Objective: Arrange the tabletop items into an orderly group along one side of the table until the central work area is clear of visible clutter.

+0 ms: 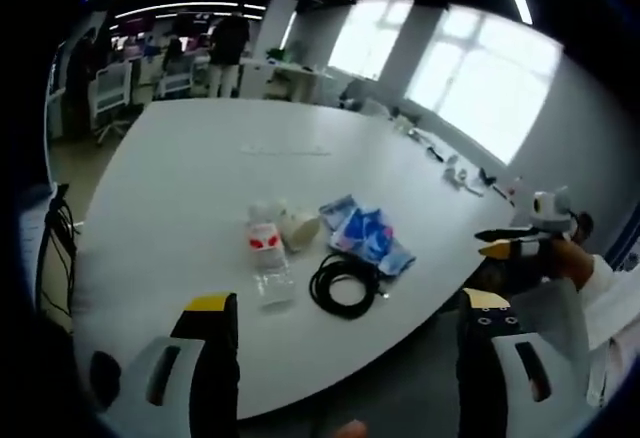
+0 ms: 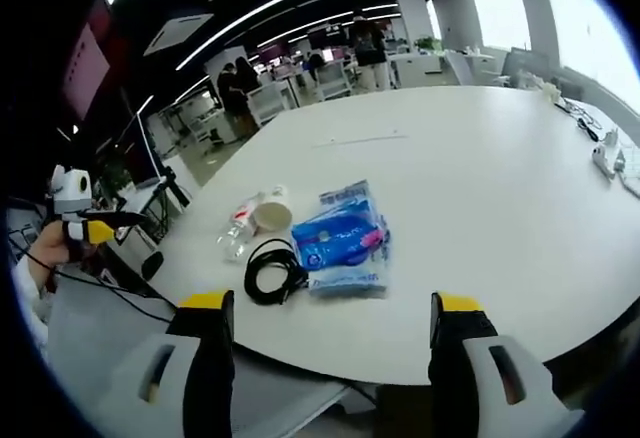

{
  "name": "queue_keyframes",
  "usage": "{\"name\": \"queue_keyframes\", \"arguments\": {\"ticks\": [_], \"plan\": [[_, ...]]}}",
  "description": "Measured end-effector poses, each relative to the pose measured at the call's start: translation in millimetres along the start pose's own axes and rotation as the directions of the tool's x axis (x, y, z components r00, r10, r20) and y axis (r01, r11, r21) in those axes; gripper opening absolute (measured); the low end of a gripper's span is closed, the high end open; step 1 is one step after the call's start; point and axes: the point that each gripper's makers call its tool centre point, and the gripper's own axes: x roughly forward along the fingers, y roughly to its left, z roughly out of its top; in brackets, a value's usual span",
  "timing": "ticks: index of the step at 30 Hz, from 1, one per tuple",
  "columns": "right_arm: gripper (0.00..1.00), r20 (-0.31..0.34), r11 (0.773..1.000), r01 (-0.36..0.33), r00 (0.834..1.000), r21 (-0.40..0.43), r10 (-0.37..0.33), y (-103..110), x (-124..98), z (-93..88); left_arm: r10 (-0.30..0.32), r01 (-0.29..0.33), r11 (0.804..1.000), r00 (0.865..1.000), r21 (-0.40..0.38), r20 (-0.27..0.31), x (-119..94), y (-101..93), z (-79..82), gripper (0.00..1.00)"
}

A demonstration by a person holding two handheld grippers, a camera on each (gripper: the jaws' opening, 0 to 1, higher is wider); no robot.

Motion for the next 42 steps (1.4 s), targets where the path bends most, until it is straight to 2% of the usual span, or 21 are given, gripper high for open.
{"name": "queue_keyframes", "arguments": {"ticks": [4,9,12,15,18,29,36,42], "plan": [[0.78,0.005,1.000,0.012,1.000,-0.007,-0.012,4,-3,1.3,-0.008,0.008,1.000,1.000,0.005,0.006,-4,5.3,3.0,0.86],[0.78,-0.027,1.000,0.014,1.000,-0.006,-0.014,-5,3,5.5,0.012,-0.012,1.000,1.000,-0.024,-0.004,-1,14.5,3.7,0.86],[0.78,0.018,1.000,0.018,1.000,0.010,-0.018,-8,5,18.7,-0.002,0.002,1.000,1.000,-0.018,-0.008,2,12.3,7.7,0.86],[0.77,0.012,1.000,-0.006,1.000,0.023,0.006,-4,13,20.5,0.007,-0.007,1.000,1.000,-0.003,-0.021,6,17.4,9.9,0.86],[0.77,-0.005,1.000,-0.018,1.000,-0.003,0.018,4,16,18.5,0.005,-0.005,1.000,1.000,-0.012,-0.020,11,22.0,12.3,0.86],[0.77,-0.051,0.999,-0.040,0.998,-0.010,0.039,4,33,7.3,0.009,-0.010,1.000,0.999,-0.018,-0.042,25,32.0,12.5,0.86],[0.76,-0.065,0.999,-0.032,0.997,-0.027,0.030,-3,31,6.6,-0.001,0.001,1.000,0.998,-0.008,-0.067,39,33.6,13.6,0.86],[0.76,-0.060,1.000,-0.011,0.998,-0.001,0.011,-12,27,4.7,-0.007,0.008,1.000,0.996,0.001,-0.091,51,39.8,16.5,0.86]]}}
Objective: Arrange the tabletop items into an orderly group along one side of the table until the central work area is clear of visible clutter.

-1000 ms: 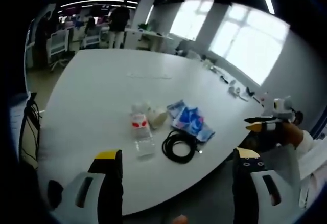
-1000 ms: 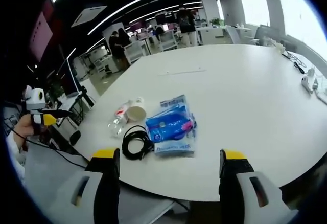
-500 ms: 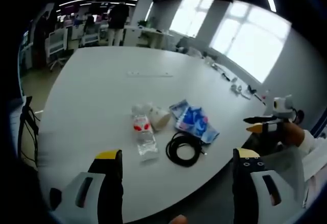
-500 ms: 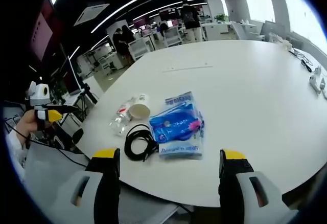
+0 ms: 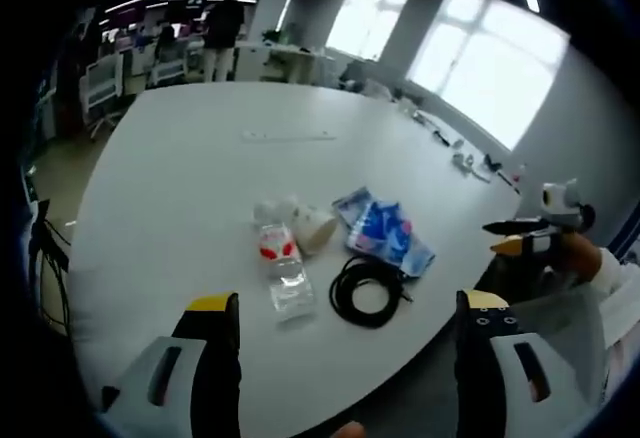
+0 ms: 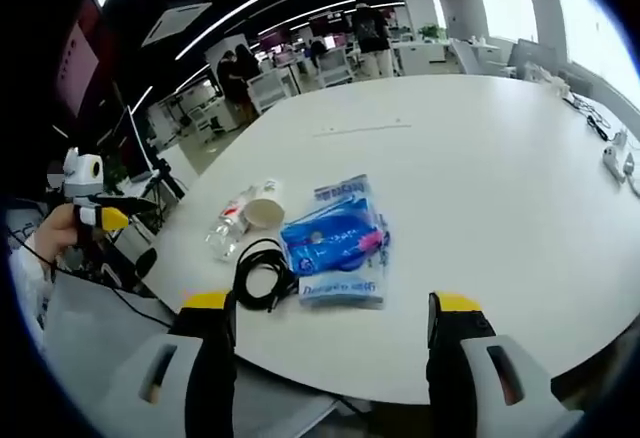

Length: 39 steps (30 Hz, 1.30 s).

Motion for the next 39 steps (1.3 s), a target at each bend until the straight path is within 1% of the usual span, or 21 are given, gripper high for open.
{"name": "queue_keyframes", "arguments": {"ticks": [2,6,10,12,14,21,25,32,35,39], "plan": [[0.76,-0.002,1.000,0.002,1.000,0.004,-0.002,-3,1,-1.4,-0.004,0.004,1.000,1.000,-0.004,-0.006,5,0.7,1.5,0.86],[0.76,-0.004,1.000,0.008,1.000,0.014,-0.008,-2,-1,-3.7,-0.005,0.005,1.000,0.999,0.007,-0.034,14,1.7,1.6,0.85],[0.76,-0.004,1.000,0.012,1.000,0.029,-0.012,-8,1,-7.1,-0.010,0.011,1.000,0.999,0.013,-0.050,24,3.4,3.4,0.86],[0.76,-0.003,0.999,0.013,1.000,0.033,-0.013,-7,-1,-8.0,-0.013,0.015,0.999,0.998,0.032,-0.066,29,2.5,3.0,0.86],[0.76,-0.004,0.999,0.017,1.000,0.041,-0.017,-6,-2,-10.0,-0.011,0.014,0.999,0.997,0.034,-0.079,34,3.7,2.2,0.86],[0.76,-0.009,0.998,0.033,0.999,0.057,-0.033,-6,-7,-16.9,-0.012,0.015,1.000,0.993,0.022,-0.118,49,11.4,-1.9,0.84],[0.76,-0.013,0.996,0.045,0.999,0.071,-0.045,-10,-11,-21.5,-0.017,0.018,1.000,0.990,0.000,-0.137,56,12.5,-5.8,0.84],[0.76,-0.006,0.995,0.056,0.998,0.086,-0.055,-11,-14,-23.1,-0.014,0.015,1.000,0.985,0.001,-0.171,66,17.6,-10.0,0.83],[0.76,-0.007,0.995,0.055,0.998,0.086,-0.055,-10,-15,-24.8,-0.008,0.008,1.000,0.985,0.002,-0.174,69,19.3,-9.4,0.83],[0.76,-0.009,0.994,0.057,0.998,0.093,-0.056,-10,-16,-27.1,0.009,-0.010,1.000,0.986,-0.004,-0.166,73,25.3,-6.9,0.79]]}}
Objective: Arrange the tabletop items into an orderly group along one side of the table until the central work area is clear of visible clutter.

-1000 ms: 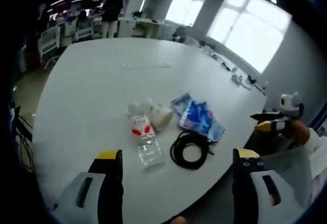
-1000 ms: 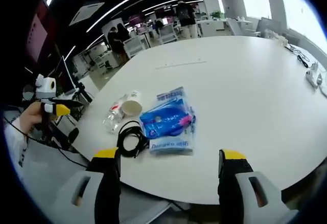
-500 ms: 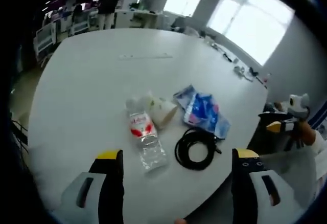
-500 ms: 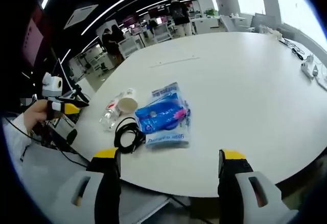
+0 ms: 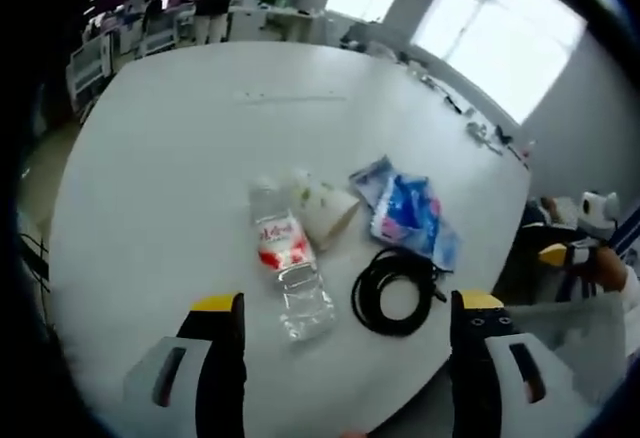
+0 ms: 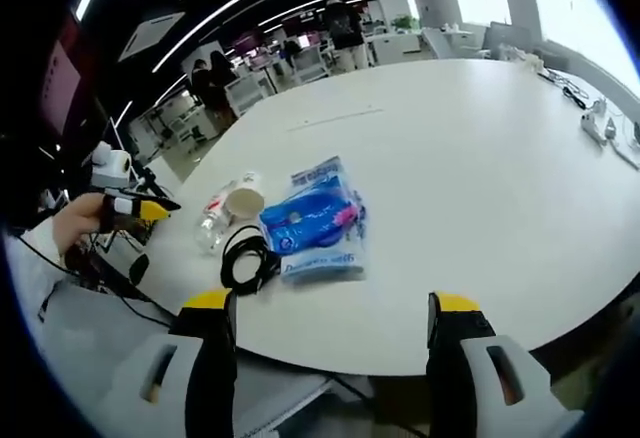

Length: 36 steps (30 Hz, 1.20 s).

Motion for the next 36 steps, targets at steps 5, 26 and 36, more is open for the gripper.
{"name": "queue_keyframes", "arguments": {"ticks": [5,26,36], "plan": [[0.76,-0.002,1.000,-0.005,1.000,0.005,0.005,1,2,-0.9,0.010,-0.010,1.000,1.000,-0.022,-0.003,8,6.7,0.4,0.78],[0.76,-0.010,1.000,-0.002,1.000,0.014,0.002,1,5,-5.5,0.033,-0.036,0.993,0.999,-0.109,-0.033,29,20.2,-4.1,0.74],[0.76,-0.003,0.999,0.005,1.000,0.051,-0.005,-4,5,-8.8,0.034,-0.040,0.990,0.998,-0.133,-0.051,37,21.0,-5.0,0.73]]}}
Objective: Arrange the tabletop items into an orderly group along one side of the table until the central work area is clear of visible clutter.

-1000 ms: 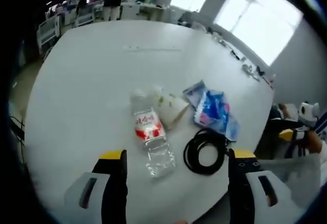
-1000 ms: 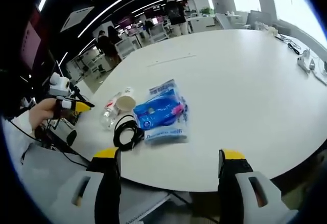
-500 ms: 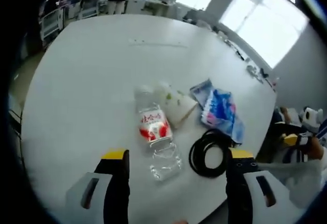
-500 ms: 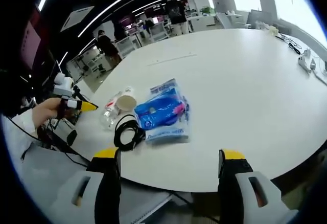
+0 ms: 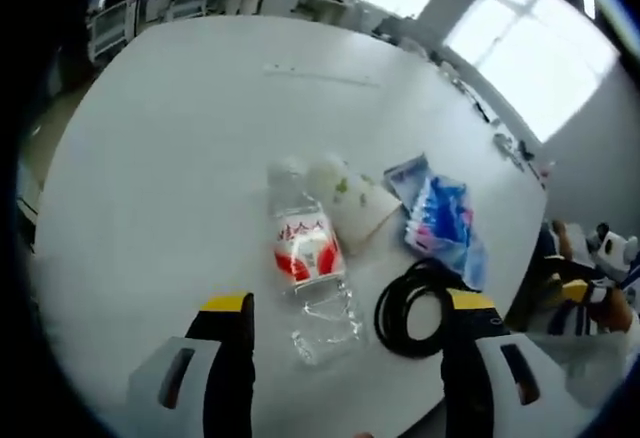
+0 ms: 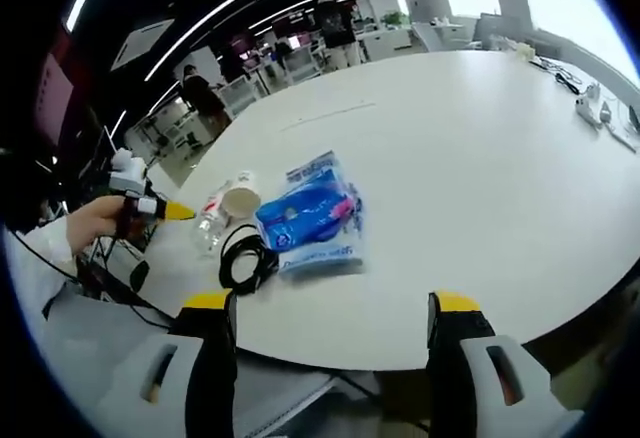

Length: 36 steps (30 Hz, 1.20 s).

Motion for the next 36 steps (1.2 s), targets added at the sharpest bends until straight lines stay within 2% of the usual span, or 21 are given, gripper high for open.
{"name": "queue_keyframes", "arguments": {"ticks": [4,16,27,30,36], "plan": [[0.75,-0.011,1.000,-0.013,1.000,0.003,0.013,2,2,-2.6,0.040,-0.040,0.999,0.999,-0.004,-0.023,8,7.4,-3.5,0.74],[0.74,-0.015,1.000,-0.016,1.000,0.012,0.016,-3,3,-3.9,0.064,-0.066,0.996,0.997,-0.051,-0.047,21,13.1,-11.5,0.72],[0.74,-0.023,0.999,-0.022,0.999,0.025,0.022,-5,6,-8.0,0.066,-0.069,0.994,0.997,-0.080,-0.038,35,14.3,-10.5,0.74],[0.74,-0.026,0.999,-0.021,0.999,0.027,0.022,-6,7,-9.5,0.074,-0.078,0.992,0.997,-0.100,-0.039,36,15.8,-12.7,0.74],[0.74,-0.017,0.999,-0.030,0.999,0.041,0.030,-5,11,-8.9,0.100,-0.103,0.990,0.994,-0.092,-0.036,40,19.4,-13.4,0.72]]}}
